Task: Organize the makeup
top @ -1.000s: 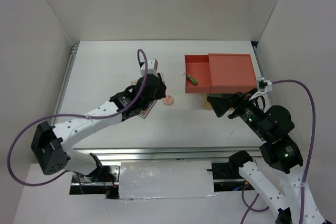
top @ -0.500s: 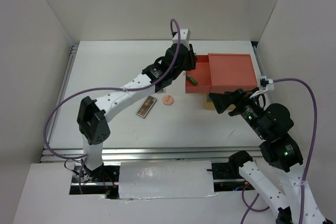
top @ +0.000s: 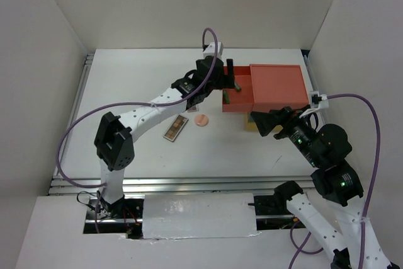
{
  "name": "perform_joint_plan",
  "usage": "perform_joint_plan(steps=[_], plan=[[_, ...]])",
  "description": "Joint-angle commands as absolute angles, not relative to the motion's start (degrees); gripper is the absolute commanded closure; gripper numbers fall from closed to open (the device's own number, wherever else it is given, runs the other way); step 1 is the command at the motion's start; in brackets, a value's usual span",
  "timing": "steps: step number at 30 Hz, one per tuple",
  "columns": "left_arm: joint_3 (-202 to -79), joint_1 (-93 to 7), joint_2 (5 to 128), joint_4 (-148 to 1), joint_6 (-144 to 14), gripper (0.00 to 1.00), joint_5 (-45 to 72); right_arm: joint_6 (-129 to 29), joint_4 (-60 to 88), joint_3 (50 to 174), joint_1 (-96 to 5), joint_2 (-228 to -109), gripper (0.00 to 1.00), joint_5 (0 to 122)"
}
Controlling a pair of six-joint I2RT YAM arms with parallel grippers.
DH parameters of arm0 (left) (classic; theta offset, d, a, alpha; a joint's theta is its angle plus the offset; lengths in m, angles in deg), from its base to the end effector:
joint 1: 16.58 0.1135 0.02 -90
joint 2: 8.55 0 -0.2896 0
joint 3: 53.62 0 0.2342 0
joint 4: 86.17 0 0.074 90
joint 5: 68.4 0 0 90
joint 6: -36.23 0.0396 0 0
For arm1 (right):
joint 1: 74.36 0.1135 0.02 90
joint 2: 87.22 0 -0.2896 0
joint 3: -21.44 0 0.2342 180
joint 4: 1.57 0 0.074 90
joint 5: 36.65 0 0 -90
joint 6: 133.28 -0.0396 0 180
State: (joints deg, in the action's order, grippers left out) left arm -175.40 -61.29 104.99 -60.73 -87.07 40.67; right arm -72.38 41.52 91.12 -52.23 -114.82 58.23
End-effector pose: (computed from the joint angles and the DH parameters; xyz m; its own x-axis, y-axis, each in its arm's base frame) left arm 0.3459 -0.3242 0.3796 -0.4189 -0.3154 -0.8515 0.2550 0.8591 -0.4437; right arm 0.0456 0.0222 0.4026 -0.2351 0.4275 -0.8729 -0.3889 0.7817 0.4876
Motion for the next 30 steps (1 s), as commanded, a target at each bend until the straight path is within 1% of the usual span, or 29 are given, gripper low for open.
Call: perform_joint_plan(steps=[1,2,3,4,5,8,10,12,13,14,16,22,30], plan=[[-168.0,-61.3,95.0,-64.0,-89.4,0.09,51.7,-71.4,39.8,91.7,-51.9,-115.3,0.0,57.8],[-166.5,-61.2,94.0,-63.1,-90.7,0.22,55.1,-71.6,39.7,91.6,-51.9,-115.2,0.0,57.7],[-164.2,-61.1,93.2,-62.2,-91.5,0.69,59.9,-71.7,39.5,91.3,-51.9,-115.0,0.0,57.7],[-163.8,-60.6,93.7,-61.1,-93.3,0.89,61.8,-71.7,39.3,91.2,-51.9,-115.0,0.0,57.6],[-164.1,-60.3,94.7,-57.0,-94.3,1.0,62.9,-71.8,39.0,91.0,-51.9,-115.1,0.0,57.7],[-168.6,-58.9,101.3,-49.7,-96.3,1.0,60.6,-71.9,38.4,91.0,-51.9,-115.6,0.0,58.4],[-170.1,-58.9,104.6,-50.0,-94.9,1.0,56.3,-72.1,38.3,91.1,-51.9,-116.0,0.0,59.1],[-168.5,-58.9,105.1,-56.1,-91.8,1.0,51.1,-72.2,38.1,91.0,-51.9,-116.0,0.0,59.3],[-167.7,-58.9,105.0,-58.7,-90.5,1.0,45.7,-72.2,38.1,91.0,-51.9,-116.0,0.0,59.5],[-166.8,-58.9,104.9,-64.6,-89.2,1.0,42.6,-72.3,38.1,90.9,-51.9,-116.0,0.0,59.7],[-165.1,-58.9,104.5,-68.5,-87.4,1.0,37.8,-72.2,38.2,90.6,-51.9,-115.8,0.0,59.5],[-165.1,-58.9,105.3,-73.2,-86.0,1.0,34.4,-71.8,38.8,90.7,-51.9,-115.1,0.0,58.7],[-169.1,-59.1,109.7,-75.4,-85.3,1.0,28.5,-72.0,38.3,90.3,-51.7,-115.4,0.0,59.5]])
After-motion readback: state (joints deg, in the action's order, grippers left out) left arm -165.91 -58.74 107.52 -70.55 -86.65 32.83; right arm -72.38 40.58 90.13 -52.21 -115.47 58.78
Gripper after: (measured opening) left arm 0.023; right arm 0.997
